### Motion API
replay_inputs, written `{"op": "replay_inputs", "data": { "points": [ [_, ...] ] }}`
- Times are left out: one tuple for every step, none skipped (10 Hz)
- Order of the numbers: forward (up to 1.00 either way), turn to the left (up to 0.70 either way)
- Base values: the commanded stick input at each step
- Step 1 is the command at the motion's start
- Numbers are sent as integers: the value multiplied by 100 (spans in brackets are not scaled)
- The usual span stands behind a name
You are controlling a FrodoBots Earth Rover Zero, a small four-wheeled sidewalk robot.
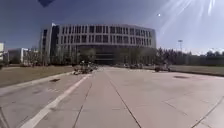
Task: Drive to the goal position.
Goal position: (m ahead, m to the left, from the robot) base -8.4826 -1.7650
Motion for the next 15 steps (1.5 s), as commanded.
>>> {"op": "replay_inputs", "data": {
  "points": [
    [-64,0],
    [-64,0],
    [-64,0],
    [-65,0],
    [-64,0],
    [-64,0],
    [-64,0],
    [-64,0],
    [-65,0],
    [-65,0],
    [-64,0],
    [-65,0],
    [-65,0],
    [-66,0],
    [-66,0]
  ]
}}
